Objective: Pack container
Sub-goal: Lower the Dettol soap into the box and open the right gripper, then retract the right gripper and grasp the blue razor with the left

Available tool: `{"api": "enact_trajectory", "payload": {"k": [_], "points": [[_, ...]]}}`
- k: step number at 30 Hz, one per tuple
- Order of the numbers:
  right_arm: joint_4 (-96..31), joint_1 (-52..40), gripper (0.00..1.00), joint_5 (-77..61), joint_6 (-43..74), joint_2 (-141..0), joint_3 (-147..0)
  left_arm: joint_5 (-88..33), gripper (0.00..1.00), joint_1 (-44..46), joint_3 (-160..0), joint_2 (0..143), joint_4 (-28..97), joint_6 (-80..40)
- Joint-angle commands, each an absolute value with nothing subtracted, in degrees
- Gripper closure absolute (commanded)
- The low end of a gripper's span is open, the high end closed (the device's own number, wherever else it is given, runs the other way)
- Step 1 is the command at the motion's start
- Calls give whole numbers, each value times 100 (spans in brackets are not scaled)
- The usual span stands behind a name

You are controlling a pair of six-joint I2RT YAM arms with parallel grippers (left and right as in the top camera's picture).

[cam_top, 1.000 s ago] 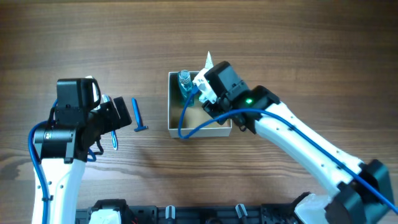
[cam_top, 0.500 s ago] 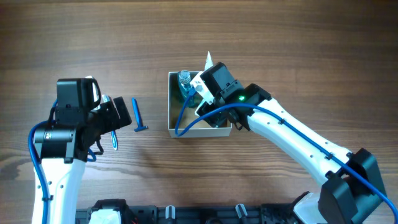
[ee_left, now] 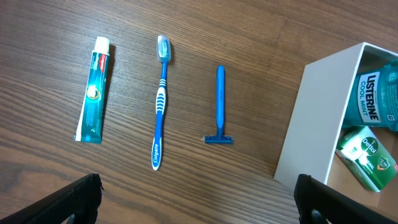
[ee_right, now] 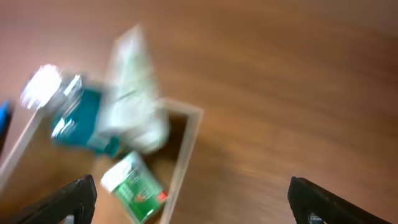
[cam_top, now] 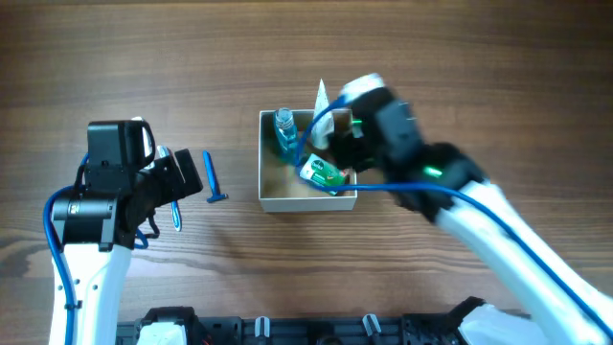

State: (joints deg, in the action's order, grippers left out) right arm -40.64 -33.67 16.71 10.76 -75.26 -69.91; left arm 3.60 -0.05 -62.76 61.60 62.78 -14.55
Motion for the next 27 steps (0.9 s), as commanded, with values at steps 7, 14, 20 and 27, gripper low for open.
{"api": "enact_trajectory", "payload": {"k": [7,14,20,27], "points": [[-5190,-1275,0,1844,2858,-6173,-7054,460,0,21,-6383,6167,6219,-1549],[-5395,-690,0,1494,2733,-6193,-6801,460,0,21,-6383,6167,6147,-1549],[-5500,-683,0,1492,2720,-6213,-6748,458,0,21,-6383,6167,6020,-1549],[-5774,-683,0,1492,2698,-6213,-6744,460,0,21,-6383,6167,5981,-1544]]}}
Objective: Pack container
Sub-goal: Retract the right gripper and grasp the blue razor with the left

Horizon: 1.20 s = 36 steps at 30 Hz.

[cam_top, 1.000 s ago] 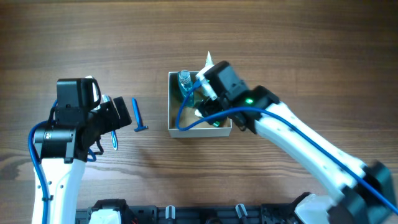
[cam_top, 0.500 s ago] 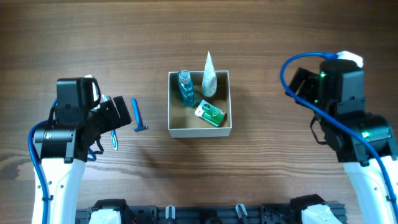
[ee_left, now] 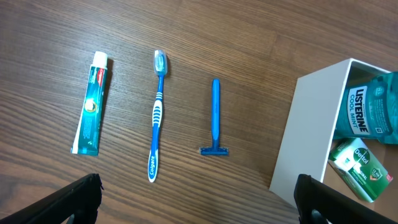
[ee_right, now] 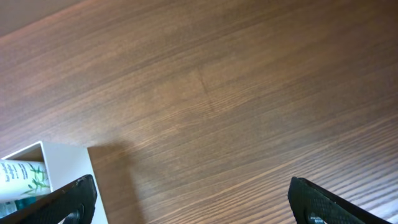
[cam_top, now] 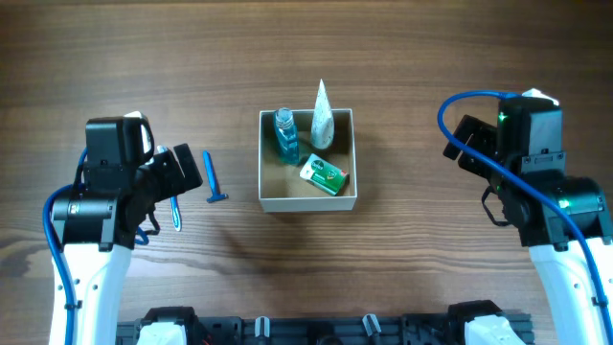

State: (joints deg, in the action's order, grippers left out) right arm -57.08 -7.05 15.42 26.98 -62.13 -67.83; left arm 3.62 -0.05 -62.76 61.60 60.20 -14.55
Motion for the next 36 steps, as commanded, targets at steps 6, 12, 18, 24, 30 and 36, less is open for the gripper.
{"api": "enact_trajectory", "payload": {"k": [6,12,18,24,30,36], "points": [[-5833,-683,0,1490,2698,-6215,-6737,460,0,21,-6383,6278,5909,-1551],[-5996,-683,0,1271,2700,-6215,-6737,364,1,27,-6383,7450,5354,-1551],[-6117,-683,0,1223,2703,-6215,-6737,-97,0,123,-6383,8976,4764,-1568],[-6147,-683,0,1186,2703,-6359,-6737,-99,0,333,-6383,10092,4366,-1579],[-6187,-683,0,1188,2703,-6587,-6737,-213,0,364,-6381,10676,4366,-1723],[-6198,-683,0,1186,2705,-6657,-6737,-228,36,366,-6381,10680,4445,-1721]]}}
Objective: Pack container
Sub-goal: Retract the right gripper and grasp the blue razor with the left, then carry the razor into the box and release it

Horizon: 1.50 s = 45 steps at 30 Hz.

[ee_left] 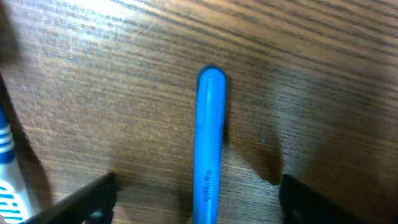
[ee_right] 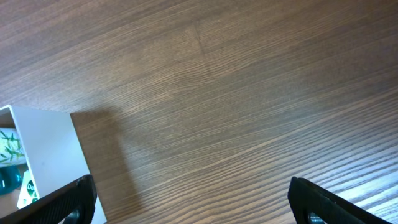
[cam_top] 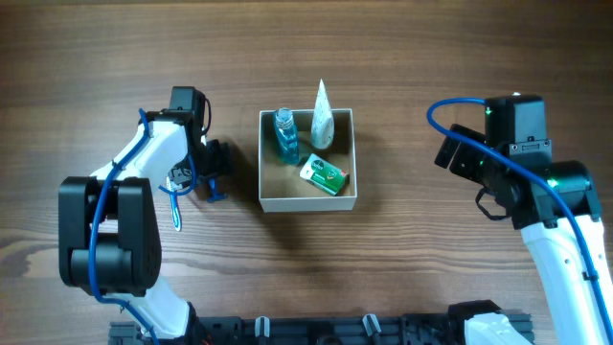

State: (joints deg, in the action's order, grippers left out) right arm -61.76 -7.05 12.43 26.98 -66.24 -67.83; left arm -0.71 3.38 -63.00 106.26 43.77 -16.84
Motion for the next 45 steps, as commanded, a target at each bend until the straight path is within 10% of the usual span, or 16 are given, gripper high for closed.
{"api": "enact_trajectory", "payload": {"k": [1,15,31,38,45], "points": [[-6202,-683,0,1186,2705,-6657,-6737,-257,39,366,-6381,10680,4477,-1719],[-6344,-683,0,864,3063,-6654,-6737,-272,96,364,-6388,10573,4560,-1719],[-6112,-676,0,888,3004,-6906,-6737,43,96,2467,-6425,6960,4853,-550],[-6112,-676,0,891,3280,-7057,-6737,-231,96,3778,-6418,7043,4823,2458],[-6305,-676,0,307,4073,-7212,-6617,-178,96,3809,-6418,7988,4313,2832]]}}
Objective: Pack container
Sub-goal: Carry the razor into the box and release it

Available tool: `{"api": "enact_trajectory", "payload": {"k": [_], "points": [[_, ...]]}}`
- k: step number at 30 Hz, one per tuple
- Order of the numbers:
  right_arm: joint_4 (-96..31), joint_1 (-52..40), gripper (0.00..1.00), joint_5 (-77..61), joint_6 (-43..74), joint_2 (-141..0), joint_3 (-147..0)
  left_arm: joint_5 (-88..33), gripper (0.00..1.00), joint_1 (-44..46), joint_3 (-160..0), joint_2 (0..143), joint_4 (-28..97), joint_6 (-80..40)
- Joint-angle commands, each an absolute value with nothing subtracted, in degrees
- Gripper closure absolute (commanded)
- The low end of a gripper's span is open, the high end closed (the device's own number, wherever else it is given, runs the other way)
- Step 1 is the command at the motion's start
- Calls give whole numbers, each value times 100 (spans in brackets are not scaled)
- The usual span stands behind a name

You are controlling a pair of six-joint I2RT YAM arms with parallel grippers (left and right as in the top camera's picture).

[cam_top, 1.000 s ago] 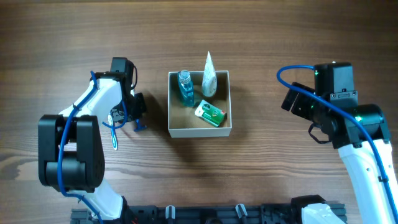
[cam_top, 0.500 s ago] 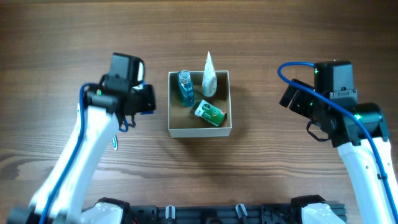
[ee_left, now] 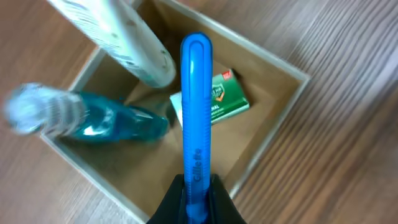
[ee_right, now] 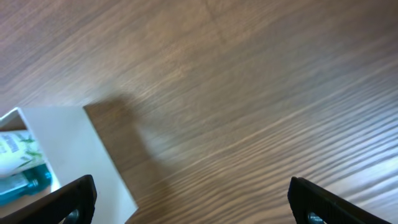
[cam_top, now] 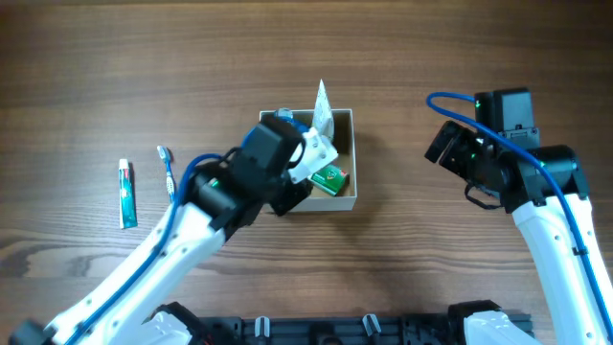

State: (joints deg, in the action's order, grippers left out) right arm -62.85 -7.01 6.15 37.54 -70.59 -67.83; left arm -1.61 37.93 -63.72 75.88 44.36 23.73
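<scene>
My left gripper [ee_left: 196, 205] is shut on the handle of a blue razor [ee_left: 194, 112] and holds it over the open white box [ee_left: 280, 118]. The box holds a blue mouthwash bottle [ee_left: 99, 118], a white tube [ee_left: 124, 43] and a green packet [ee_left: 221, 99]. In the overhead view my left arm covers the left half of the box [cam_top: 354, 163]. The razor's head is hidden. My right gripper [ee_right: 193, 202] is open with nothing in it, above bare table to the right of the box [ee_right: 68, 149].
A blue toothbrush [cam_top: 167, 171] and a teal toothpaste tube [cam_top: 124, 194] lie side by side on the wooden table at the far left. My right arm [cam_top: 498, 153] stands over the right side of the table.
My left gripper was low over the razor on the table left of the box, jaws open. Now it is shut on the razor and over the box. My right arm has shifted slightly.
First my right gripper was over the box with the white tube, while the left hung above toothpaste, toothbrush and razor. Then the right arm was back at the right and the tube stood in the box. Later the left gripper was down at the razor; now it holds it over the box.
</scene>
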Motion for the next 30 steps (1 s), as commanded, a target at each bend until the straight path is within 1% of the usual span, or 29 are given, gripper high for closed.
{"api": "enact_trajectory", "payload": {"k": [1,10,13,15,16,18,19,21,22,23,24,26,28,30], "points": [[-6281,-676,0,309,4088,-7262,-6523,-108,96,3809,-6418,8121,4241,2832],[-5817,-676,0,287,4106,-7395,-5666,30,96,3809,-6418,8917,3931,2829],[-5811,-676,0,290,4058,-7395,-5618,80,88,3809,-6418,9059,3935,2829],[-5811,-676,0,290,4045,-7393,-5616,119,75,3809,-6420,9061,3938,2829],[-5806,-676,0,290,4034,-7393,-5616,119,73,3809,-6420,9006,3940,2827],[-5743,-676,0,290,3907,-7393,-5616,121,44,3815,-6420,8790,3946,2812],[-5684,-676,0,292,3736,-7393,-5616,123,39,3813,-6420,8648,3966,2803],[-5433,-676,0,344,2969,-7393,-5616,132,37,3813,-6420,8184,4053,2783],[-5371,-676,0,508,2749,-7393,-5616,139,31,3813,-6420,7959,4132,2781],[-5363,-676,0,788,2692,-7393,-5616,156,9,3813,-6420,7671,4285,2724],[-5398,-650,0,980,2703,-7393,-5616,305,0,3806,-6420,7384,4418,2475],[-5443,-399,0,930,2731,-7393,-5616,886,0,3677,-6420,6772,4700,1520],[-5443,176,0,508,2700,-7395,-5616,1365,0,3315,-6420,6274,5022,668],[-5459,1002,0,-64,2506,-7395,-5616,1594,0,2668,-6420,5911,5349,110]]}}
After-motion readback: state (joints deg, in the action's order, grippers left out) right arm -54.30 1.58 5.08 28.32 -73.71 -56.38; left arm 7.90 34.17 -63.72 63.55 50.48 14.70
